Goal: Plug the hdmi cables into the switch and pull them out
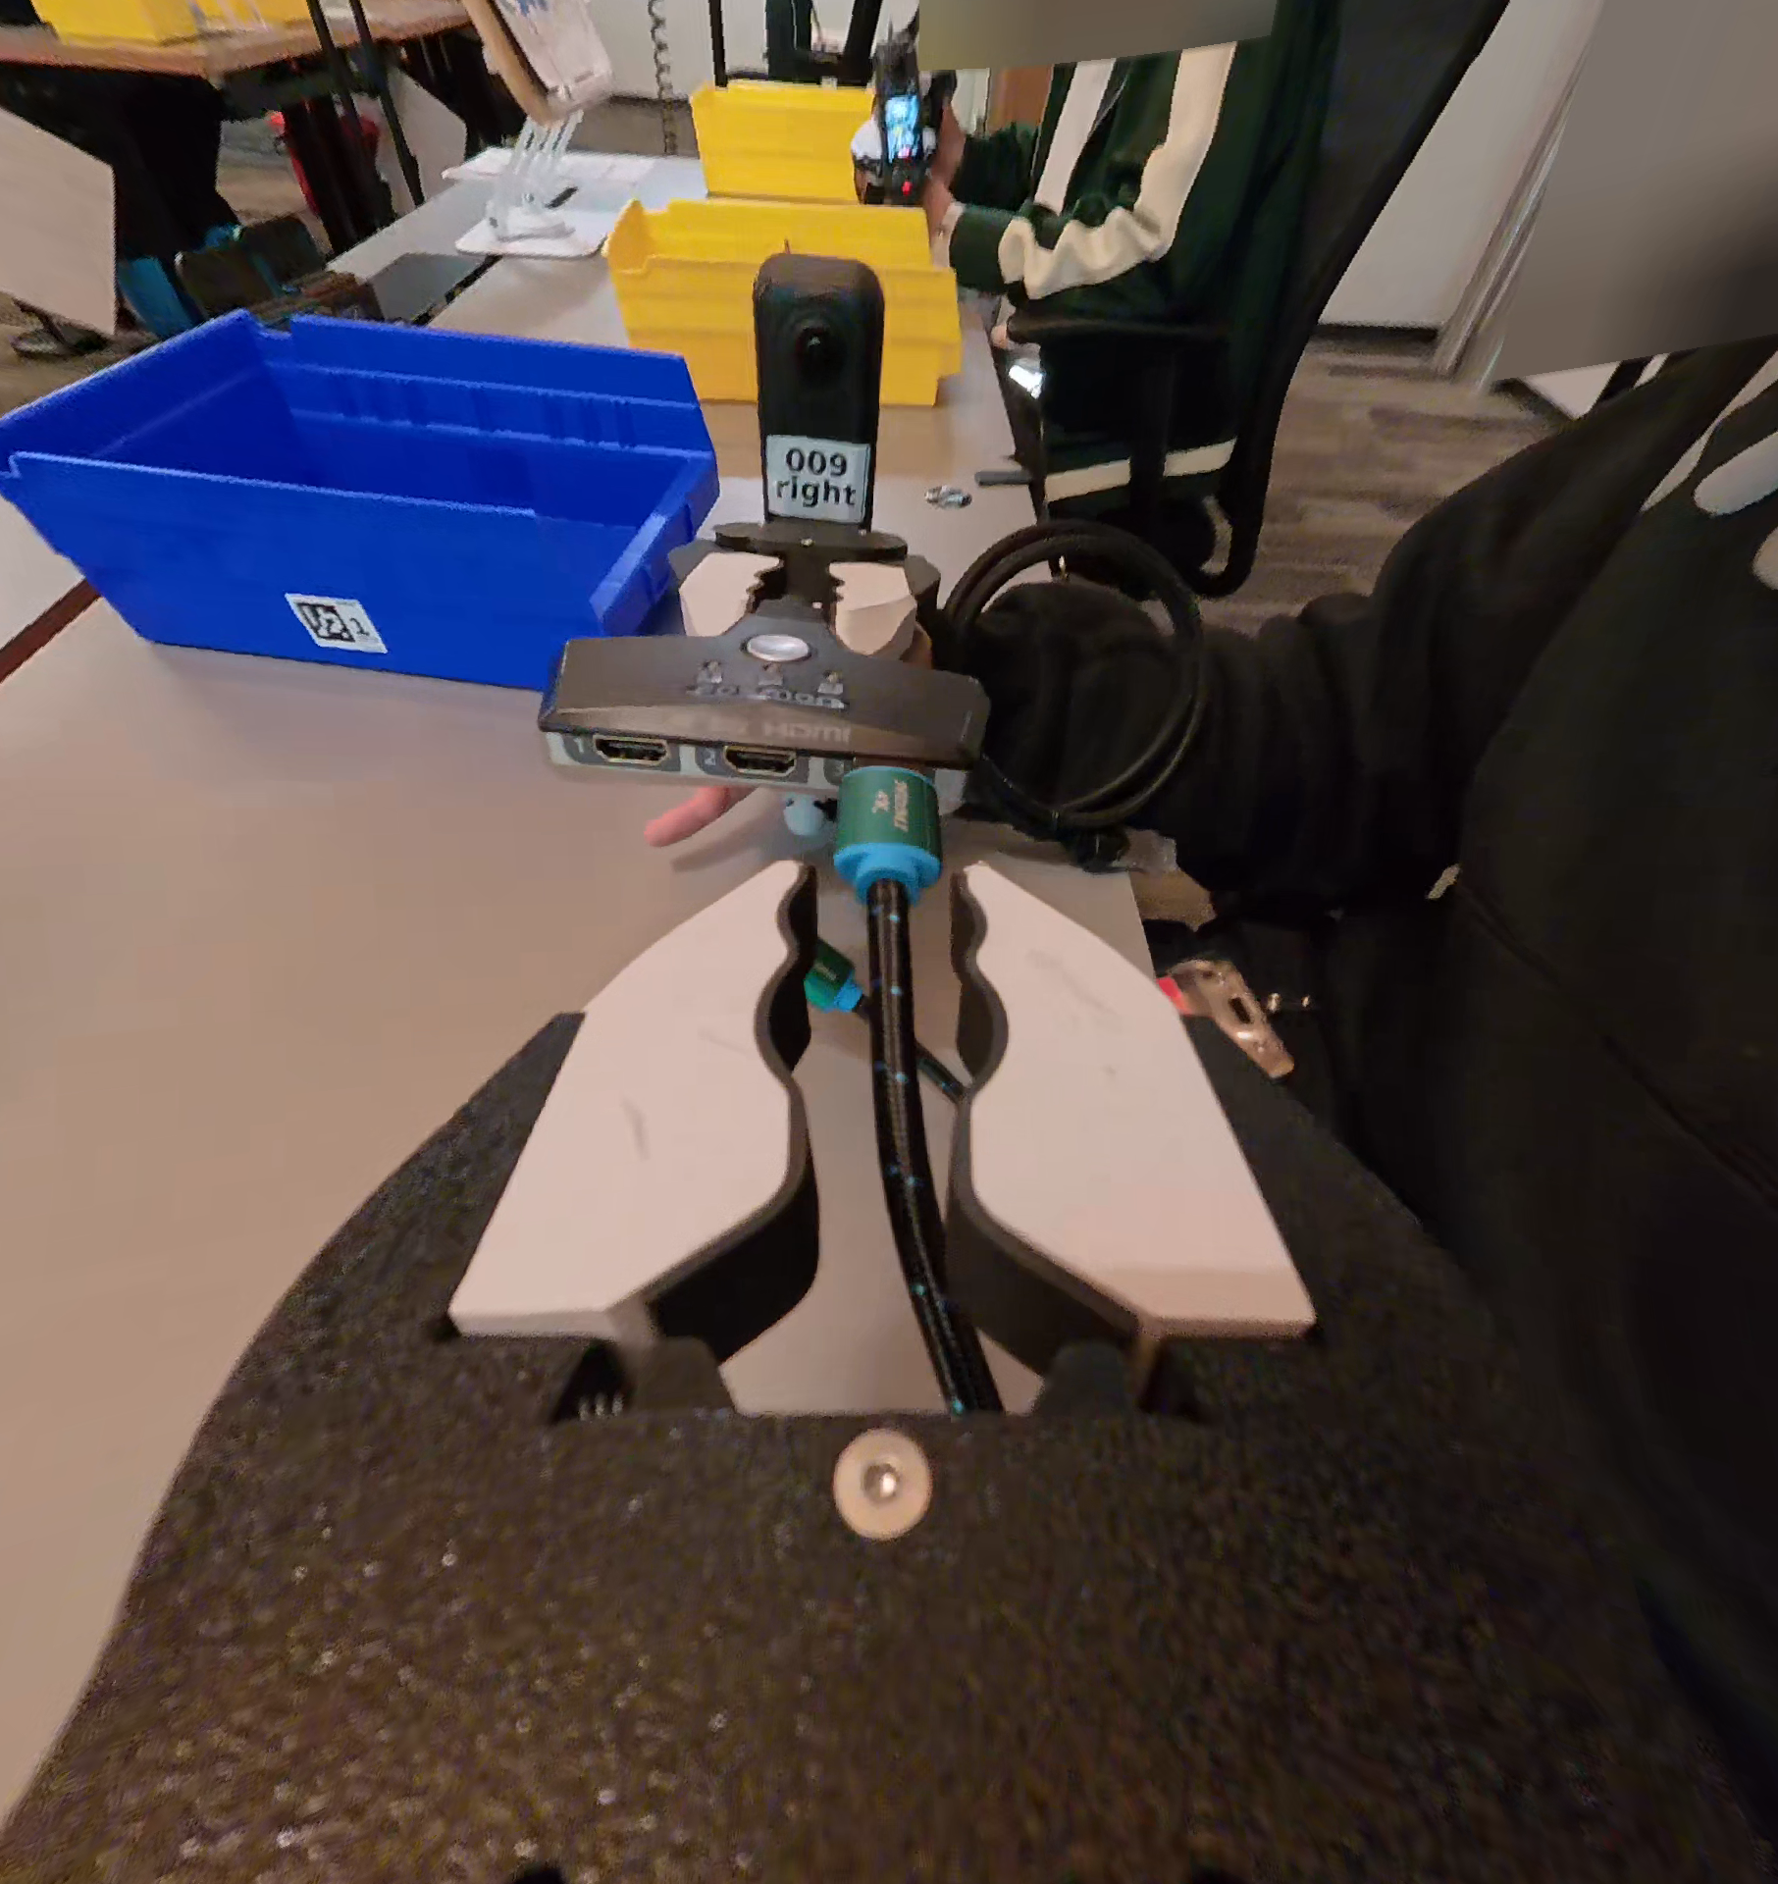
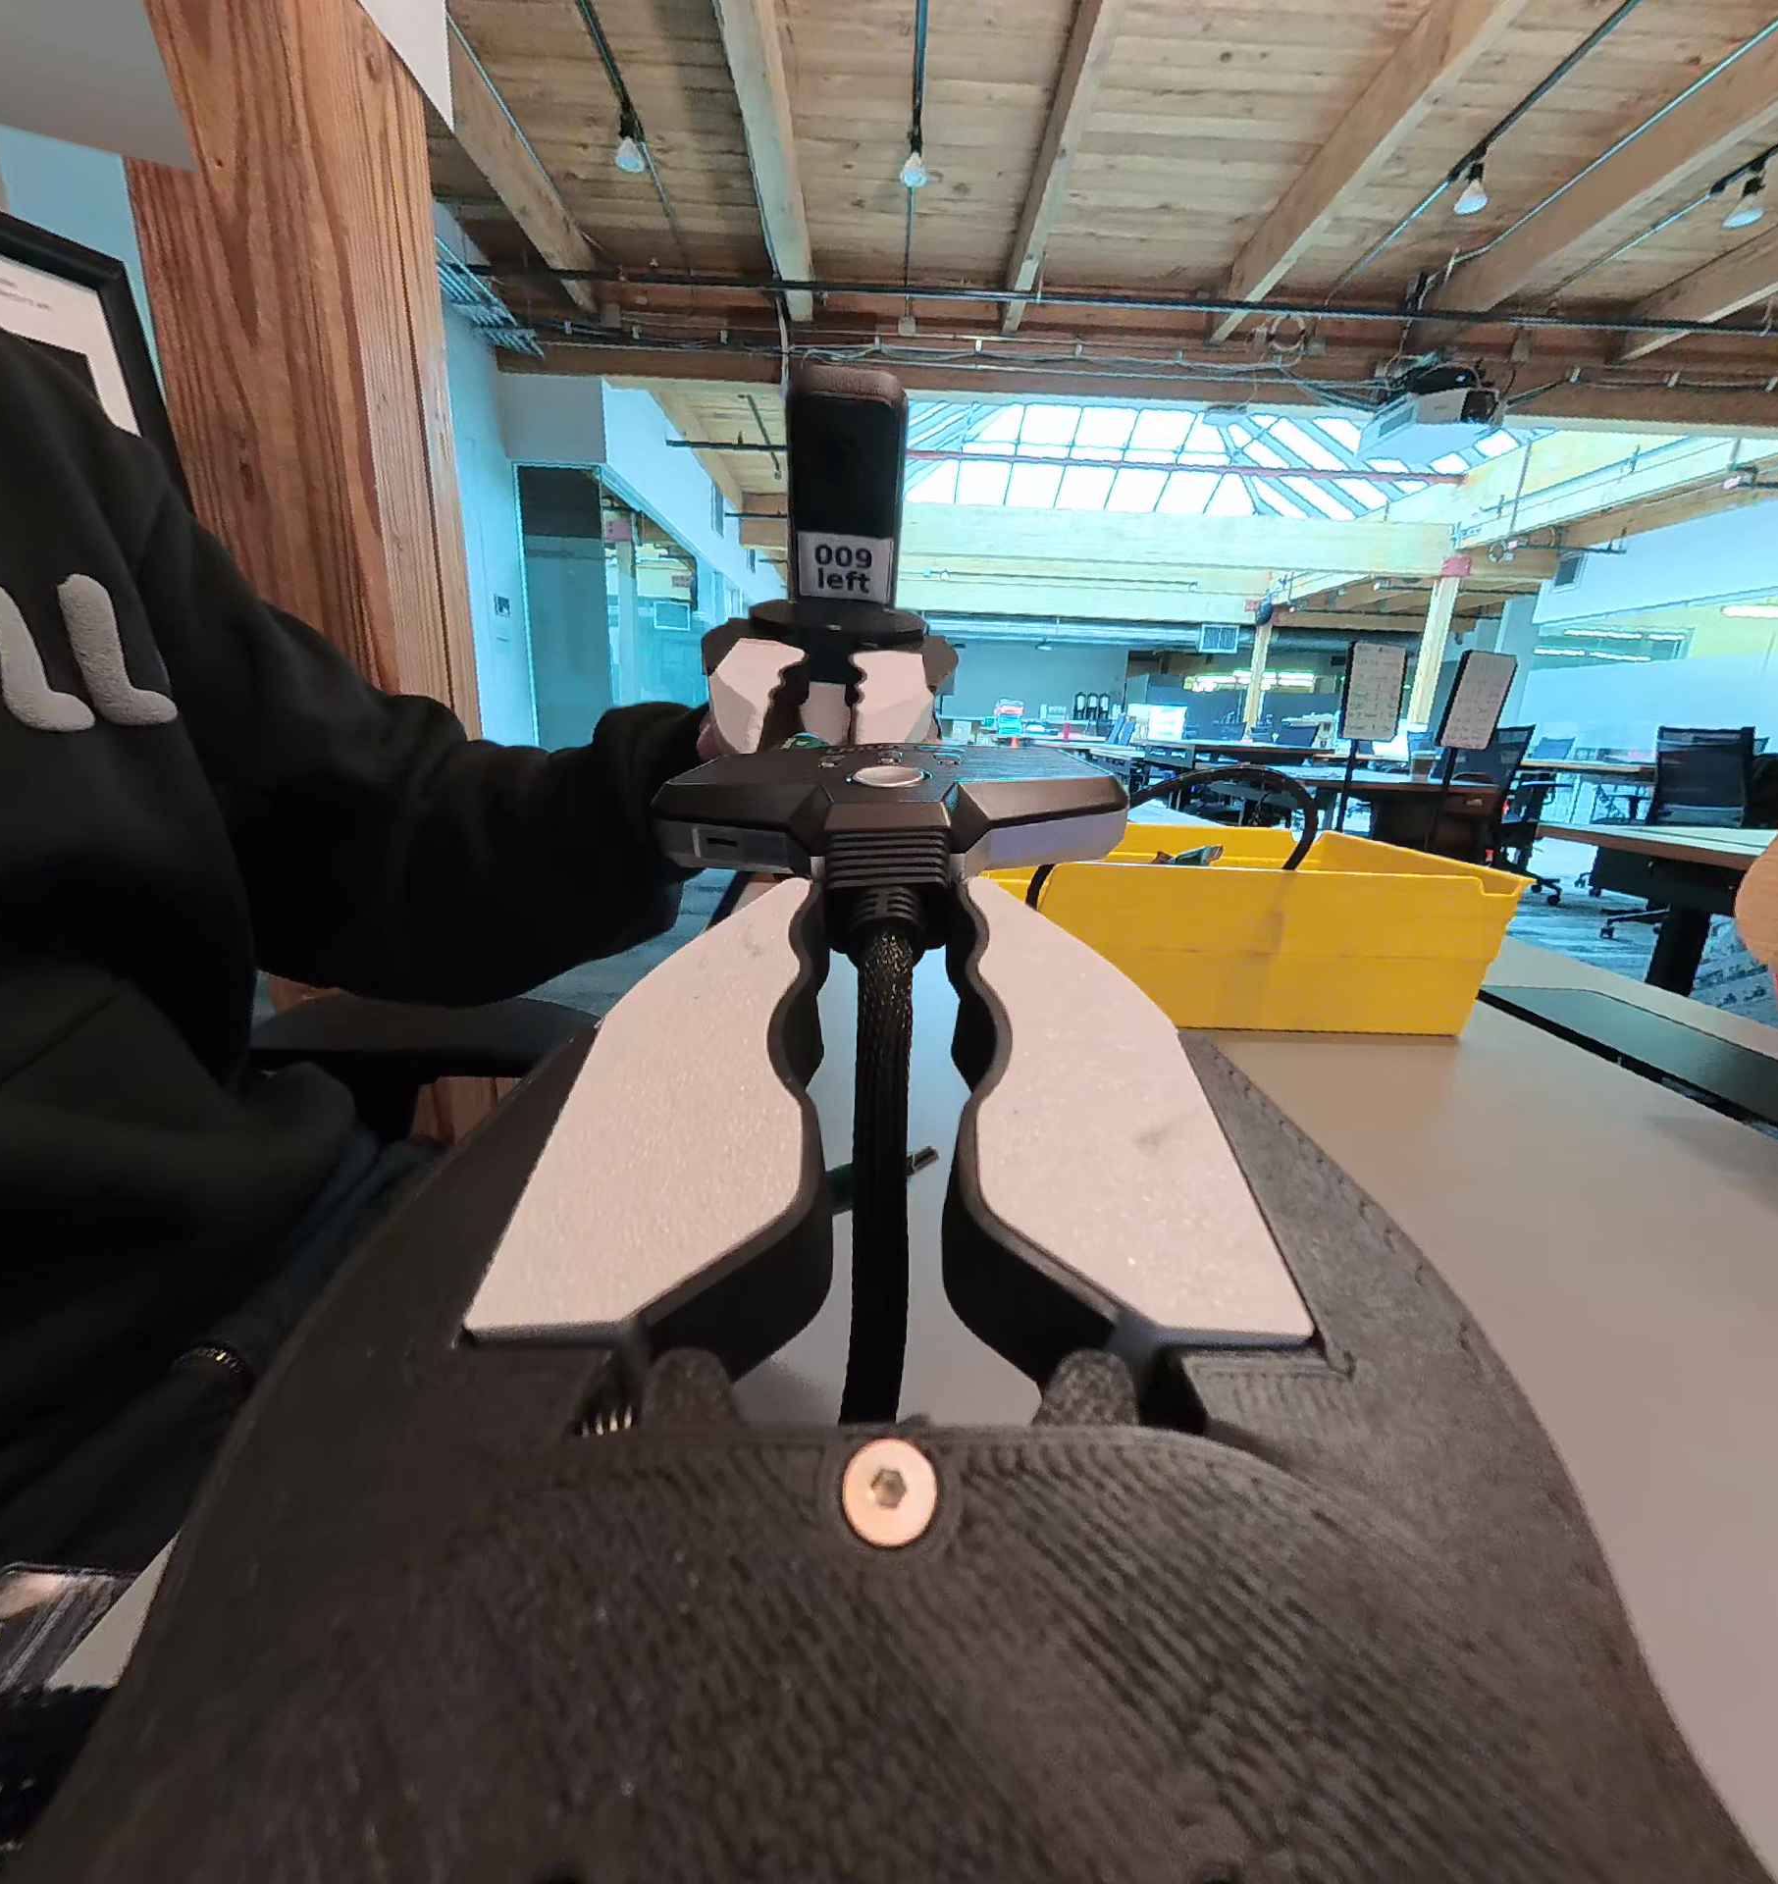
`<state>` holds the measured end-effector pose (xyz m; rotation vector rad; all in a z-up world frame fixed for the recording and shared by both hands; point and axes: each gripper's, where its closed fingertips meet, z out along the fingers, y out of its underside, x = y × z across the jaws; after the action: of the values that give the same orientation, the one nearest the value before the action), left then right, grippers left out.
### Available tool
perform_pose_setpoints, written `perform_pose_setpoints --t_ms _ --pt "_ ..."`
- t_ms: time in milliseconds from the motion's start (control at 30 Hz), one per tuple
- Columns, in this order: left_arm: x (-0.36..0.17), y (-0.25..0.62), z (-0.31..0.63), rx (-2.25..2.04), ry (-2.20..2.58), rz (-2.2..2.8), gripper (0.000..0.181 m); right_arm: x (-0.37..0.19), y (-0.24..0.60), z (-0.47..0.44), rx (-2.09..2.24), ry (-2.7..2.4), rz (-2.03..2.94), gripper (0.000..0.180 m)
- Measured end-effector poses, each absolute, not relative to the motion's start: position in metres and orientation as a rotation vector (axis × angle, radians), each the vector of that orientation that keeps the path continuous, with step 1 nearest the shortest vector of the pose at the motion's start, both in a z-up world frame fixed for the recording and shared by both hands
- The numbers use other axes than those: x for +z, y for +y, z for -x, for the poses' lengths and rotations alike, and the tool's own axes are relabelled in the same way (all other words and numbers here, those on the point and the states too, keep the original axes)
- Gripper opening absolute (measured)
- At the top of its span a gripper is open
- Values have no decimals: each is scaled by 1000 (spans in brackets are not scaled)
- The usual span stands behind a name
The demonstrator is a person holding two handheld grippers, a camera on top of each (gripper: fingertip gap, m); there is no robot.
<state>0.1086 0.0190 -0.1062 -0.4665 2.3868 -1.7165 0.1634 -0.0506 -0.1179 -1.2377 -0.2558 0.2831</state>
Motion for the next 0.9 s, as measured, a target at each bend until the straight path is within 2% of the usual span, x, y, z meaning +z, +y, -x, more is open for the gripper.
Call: perform_pose_setpoints --t_ms 267,533,667,900 --pt "-105 15 -112 -1705 2359 441 16 -119 -50 -165 277 -248 1243 22" --pt "-115 21 -108 -1557 2454 404 19 -130 -39 -160 269 -271 1318 23" --pt "-103 19 -107 -1704 2405 430 19 -124 -38 -159 286 -261 1277 23" --pt "-106 23 -111 -1717 2327 453 19 -124 -36 -163 286 -218 1270 22"
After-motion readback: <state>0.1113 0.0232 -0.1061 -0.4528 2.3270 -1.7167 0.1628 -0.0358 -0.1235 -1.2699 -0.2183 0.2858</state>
